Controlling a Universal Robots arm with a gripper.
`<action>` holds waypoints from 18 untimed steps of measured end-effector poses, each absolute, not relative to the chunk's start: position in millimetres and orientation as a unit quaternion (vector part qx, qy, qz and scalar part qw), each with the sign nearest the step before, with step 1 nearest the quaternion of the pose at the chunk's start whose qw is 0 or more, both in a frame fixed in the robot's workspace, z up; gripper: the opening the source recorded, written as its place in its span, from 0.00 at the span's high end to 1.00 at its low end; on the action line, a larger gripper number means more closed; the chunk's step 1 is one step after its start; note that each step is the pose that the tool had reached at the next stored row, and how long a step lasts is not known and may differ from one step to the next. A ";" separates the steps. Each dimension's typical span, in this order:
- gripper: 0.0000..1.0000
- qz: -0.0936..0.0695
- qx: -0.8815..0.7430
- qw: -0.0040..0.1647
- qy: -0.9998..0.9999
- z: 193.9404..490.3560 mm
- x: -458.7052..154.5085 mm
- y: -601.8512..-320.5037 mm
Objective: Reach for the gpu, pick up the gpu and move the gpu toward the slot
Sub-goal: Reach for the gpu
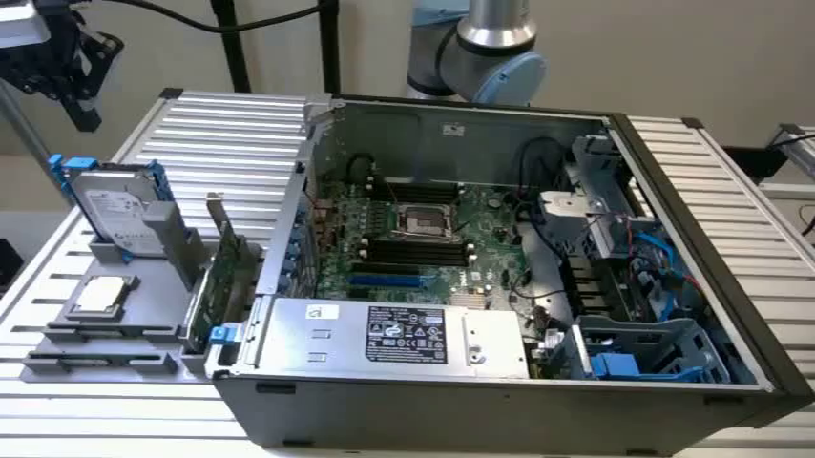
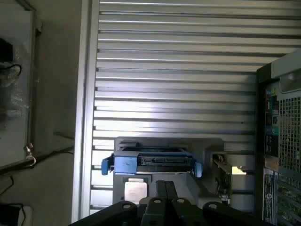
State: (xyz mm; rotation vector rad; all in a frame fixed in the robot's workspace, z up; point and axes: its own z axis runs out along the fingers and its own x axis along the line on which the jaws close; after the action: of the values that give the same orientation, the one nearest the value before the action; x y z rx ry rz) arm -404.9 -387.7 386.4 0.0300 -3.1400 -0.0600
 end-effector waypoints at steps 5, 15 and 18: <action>0.89 -0.019 0.010 0.000 -1.000 386.4 -404.9 -387.7; 0.89 -0.019 0.009 0.000 -1.000 386.1 -400.8 -389.9; 0.89 -0.019 0.010 0.000 -1.000 385.6 -388.6 -395.0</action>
State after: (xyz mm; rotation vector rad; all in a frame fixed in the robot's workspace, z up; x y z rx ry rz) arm -388.6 -395.0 385.6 0.0300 -3.1400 -0.0600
